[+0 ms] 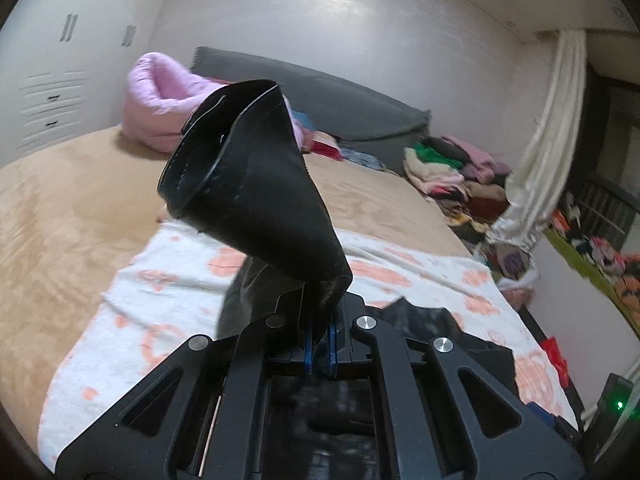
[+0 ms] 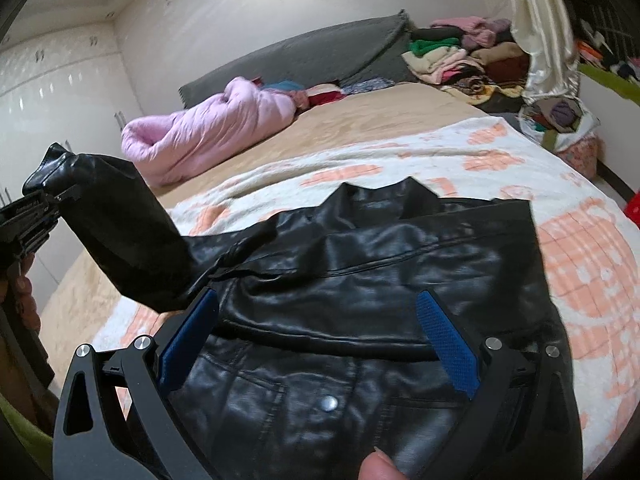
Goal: Fold large clothes
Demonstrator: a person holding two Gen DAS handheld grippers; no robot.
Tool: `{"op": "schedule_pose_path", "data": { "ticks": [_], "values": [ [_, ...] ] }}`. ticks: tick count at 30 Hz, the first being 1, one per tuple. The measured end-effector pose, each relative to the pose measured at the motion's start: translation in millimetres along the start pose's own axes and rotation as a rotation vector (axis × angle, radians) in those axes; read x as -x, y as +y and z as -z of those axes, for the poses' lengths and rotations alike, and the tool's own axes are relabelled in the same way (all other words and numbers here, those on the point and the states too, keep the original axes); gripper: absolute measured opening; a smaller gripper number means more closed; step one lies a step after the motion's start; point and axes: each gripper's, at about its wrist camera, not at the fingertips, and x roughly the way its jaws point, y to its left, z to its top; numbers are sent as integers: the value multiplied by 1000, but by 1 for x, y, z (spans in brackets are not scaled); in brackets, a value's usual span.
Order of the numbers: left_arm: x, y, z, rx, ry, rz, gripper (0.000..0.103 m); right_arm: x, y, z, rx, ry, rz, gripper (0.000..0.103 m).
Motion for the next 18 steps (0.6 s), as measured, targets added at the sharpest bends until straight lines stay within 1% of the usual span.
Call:
{"op": "schedule_pose_path", "data": {
  "ticks": [3, 6, 9, 11, 15, 18],
  "values": [
    [-7, -28, 7, -51, 24, 36, 0, 10, -22, 2, -51, -24, 17, 99],
    [-15, -59, 16, -107, 44, 68, 0, 17, -43, 5, -106, -32, 25, 99],
    [-23, -85, 27, -148, 70, 103, 0, 23, -61, 7, -147, -36, 53, 99],
    [-29, -95, 34, -169, 90, 114, 0, 28, -74, 9, -176, -43, 62, 99],
    [-44, -117, 59, -220, 155, 144, 0, 40, -98, 13, -244, -59, 75, 99],
    [-55, -130, 80, -259, 204, 144, 0, 48, -115, 17, -288, -67, 91, 99]
  ]
}}
